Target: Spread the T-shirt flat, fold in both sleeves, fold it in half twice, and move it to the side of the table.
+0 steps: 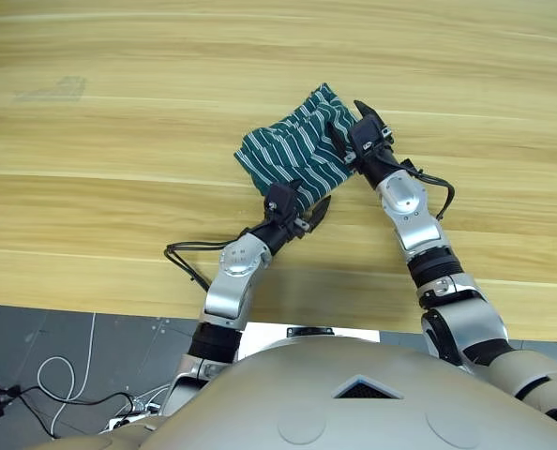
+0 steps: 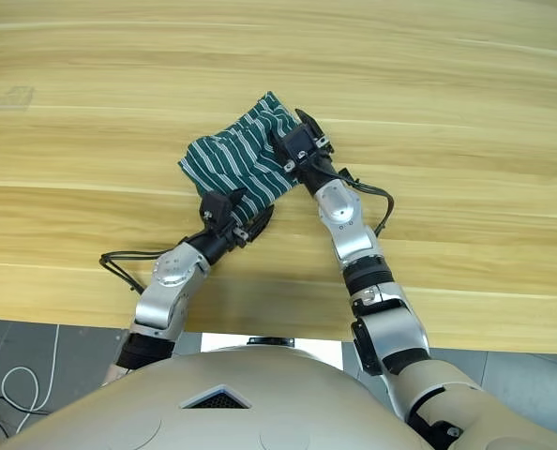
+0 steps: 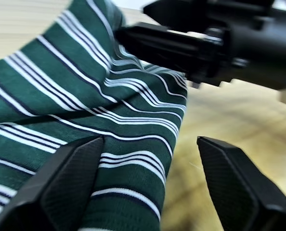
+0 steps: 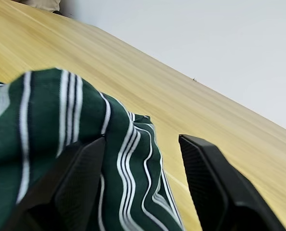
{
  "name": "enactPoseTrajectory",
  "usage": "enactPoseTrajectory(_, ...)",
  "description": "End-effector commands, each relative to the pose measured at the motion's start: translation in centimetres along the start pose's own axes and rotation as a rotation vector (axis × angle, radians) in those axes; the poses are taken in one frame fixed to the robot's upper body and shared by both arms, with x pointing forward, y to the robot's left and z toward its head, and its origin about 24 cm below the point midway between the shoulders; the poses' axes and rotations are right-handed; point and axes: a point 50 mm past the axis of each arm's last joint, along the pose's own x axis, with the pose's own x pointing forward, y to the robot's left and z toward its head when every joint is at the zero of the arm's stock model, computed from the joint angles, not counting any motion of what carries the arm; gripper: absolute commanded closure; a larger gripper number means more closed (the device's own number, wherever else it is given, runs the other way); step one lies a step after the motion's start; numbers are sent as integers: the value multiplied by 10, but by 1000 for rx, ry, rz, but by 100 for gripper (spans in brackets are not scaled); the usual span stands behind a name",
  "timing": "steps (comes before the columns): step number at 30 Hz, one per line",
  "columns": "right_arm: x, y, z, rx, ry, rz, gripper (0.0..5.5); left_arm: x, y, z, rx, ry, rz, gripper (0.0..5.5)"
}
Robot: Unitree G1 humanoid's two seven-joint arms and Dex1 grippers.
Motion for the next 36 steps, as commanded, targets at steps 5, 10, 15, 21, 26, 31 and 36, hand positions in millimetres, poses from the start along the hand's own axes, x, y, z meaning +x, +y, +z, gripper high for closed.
enactPoseTrajectory(5, -29, 13, 3, 24, -17, 35, 269, -49, -4, -28, -105, 228, -1, 192)
enactPoseTrajectory(10, -27, 22, 18, -1, -31, 77, 269, -54, -13, -36, -131, 259, 9, 192)
enactPoseTrajectory(15, 16, -4, 3, 10, 127, -24, 269, -49, -11, -39, -123, 246, 22, 192)
enactPoseTrajectory(21, 28, -47, -26, 78, 319, -216, 269, -44, -14, -43, -136, 228, 13, 192)
enactPoseTrajectory(26, 10, -45, -55, 29, 443, -235, 269, -36, -9, -37, -132, 186, 37, 192)
enactPoseTrajectory(31, 9, -60, -43, 40, 295, -307, 269, -30, -2, -27, -145, 115, 51, 192)
enactPoseTrajectory(36, -6, -55, 1, 4, -59, -228, 269, -28, 2, 0, -128, -122, 66, 192)
